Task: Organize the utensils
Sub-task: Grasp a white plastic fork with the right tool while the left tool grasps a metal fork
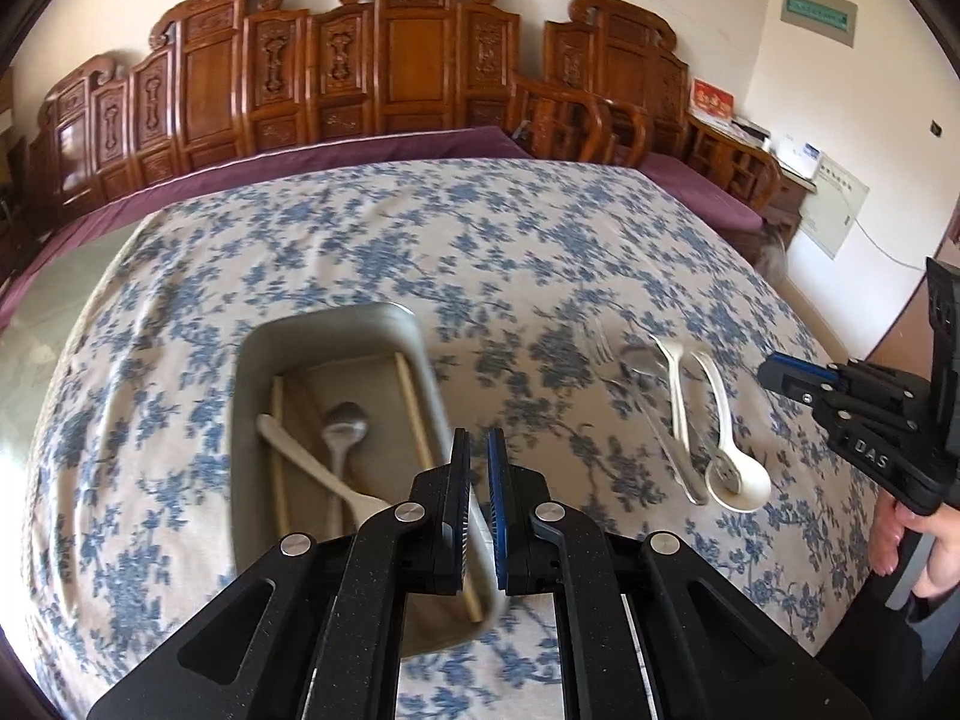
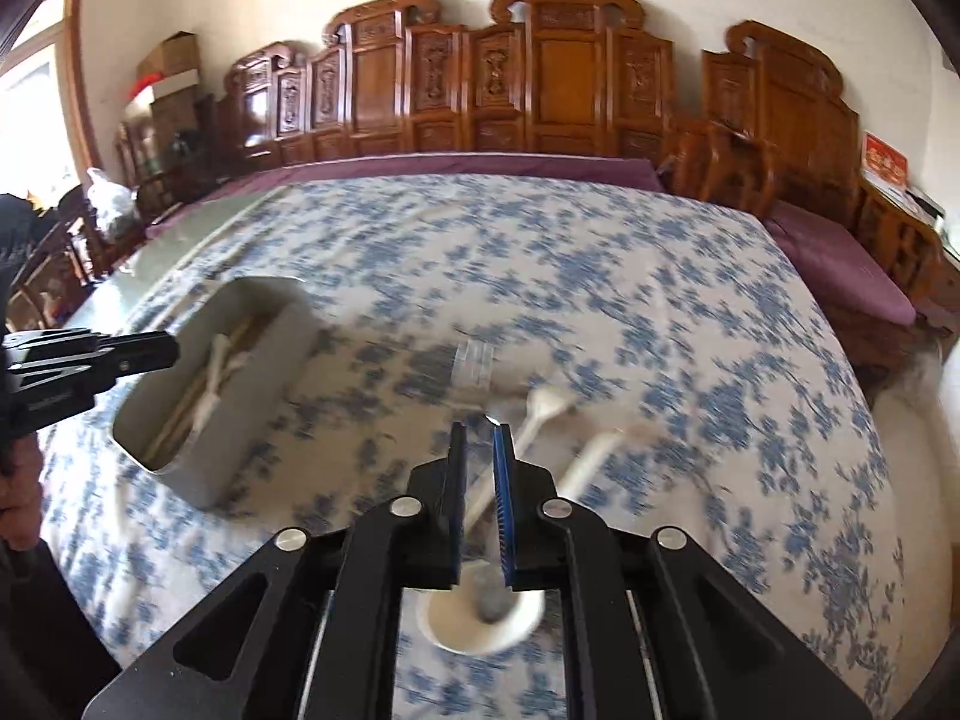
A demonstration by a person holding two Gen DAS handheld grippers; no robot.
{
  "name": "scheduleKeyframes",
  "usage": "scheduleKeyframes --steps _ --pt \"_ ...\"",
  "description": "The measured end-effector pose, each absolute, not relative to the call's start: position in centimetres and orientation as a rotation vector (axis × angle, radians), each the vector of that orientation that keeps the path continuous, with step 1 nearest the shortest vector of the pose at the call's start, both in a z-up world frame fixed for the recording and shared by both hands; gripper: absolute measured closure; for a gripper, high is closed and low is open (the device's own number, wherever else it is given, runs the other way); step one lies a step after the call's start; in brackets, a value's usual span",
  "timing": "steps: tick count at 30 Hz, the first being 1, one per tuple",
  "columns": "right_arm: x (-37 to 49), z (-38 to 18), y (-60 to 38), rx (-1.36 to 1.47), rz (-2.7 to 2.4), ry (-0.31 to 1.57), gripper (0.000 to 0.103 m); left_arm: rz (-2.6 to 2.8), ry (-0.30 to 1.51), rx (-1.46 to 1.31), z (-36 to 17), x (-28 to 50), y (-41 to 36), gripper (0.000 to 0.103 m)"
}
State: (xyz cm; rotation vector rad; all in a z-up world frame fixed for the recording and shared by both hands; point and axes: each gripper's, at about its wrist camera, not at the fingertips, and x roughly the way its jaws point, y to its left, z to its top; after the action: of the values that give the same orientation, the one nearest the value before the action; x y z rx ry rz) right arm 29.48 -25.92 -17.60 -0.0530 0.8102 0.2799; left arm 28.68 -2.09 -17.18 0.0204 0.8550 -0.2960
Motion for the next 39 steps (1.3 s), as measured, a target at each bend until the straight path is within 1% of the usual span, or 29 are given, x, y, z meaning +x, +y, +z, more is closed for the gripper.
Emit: scheduleKeyframes --steps 6,7,9,10,13,19,25,26,27,28,32,35,39 --pt "30.4 -19.4 -26.6 -0.031 0.272 0.835 0.087 -0.324 0.868 0.047 -18.3 28.3 -4.4 0.098" --pt "30.7 -19.8 -26.5 -0.026 0.275 0.839 0.086 -0.326 0.868 0.046 -18.4 28.2 -4.6 0.098" --pt "31.3 -20.4 -26.4 -0.021 0.278 0.845 0.080 -0.327 0.871 0.047 -18.8 28.1 -5.1 0.098" --pt "31.9 -20.8 -26.3 -0.014 0.279 0.849 0.079 -0.326 0.872 0.048 -18.9 28.1 -5.3 0.097" --pt "33.1 -21.7 -26.4 0.013 0.277 0.867 0.078 -0.321 0.869 0.049 -19.3 28.1 -5.7 0.086" --pt "35.1 -23.9 -26.6 0.084 0.288 0.917 0.077 -0.316 0.869 0.059 -19.6 28.0 -6.1 0.085" --pt "35.7 -25.0 -25.7 0.065 0.293 0.953 0.077 -0.315 0.876 0.069 -20.1 28.0 -6.5 0.085" --pt "35.7 -25.0 -25.7 0.070 0.297 0.954 0.080 -0.315 0.877 0.074 -20.2 27.9 -6.6 0.085" --pt "35.6 -25.1 -25.6 0.075 0.302 0.956 0.084 -0.315 0.876 0.077 -20.2 27.9 -6.7 0.085" --pt "35.7 -25.0 -25.7 0.078 0.303 0.955 0.084 -0.314 0.875 0.081 -20.3 27.8 -6.8 0.085" --pt "35.3 -24.2 -26.1 0.108 0.319 0.933 0.090 -0.308 0.874 0.084 -20.4 27.6 -7.1 0.085" --pt "35.1 -23.6 -26.6 0.149 0.352 0.920 0.099 -0.308 0.873 0.094 -20.6 27.5 -7.6 0.085" --pt "34.6 -22.3 -27.3 0.192 0.384 0.887 0.099 -0.307 0.869 0.111 -20.8 27.3 -8.3 0.085"
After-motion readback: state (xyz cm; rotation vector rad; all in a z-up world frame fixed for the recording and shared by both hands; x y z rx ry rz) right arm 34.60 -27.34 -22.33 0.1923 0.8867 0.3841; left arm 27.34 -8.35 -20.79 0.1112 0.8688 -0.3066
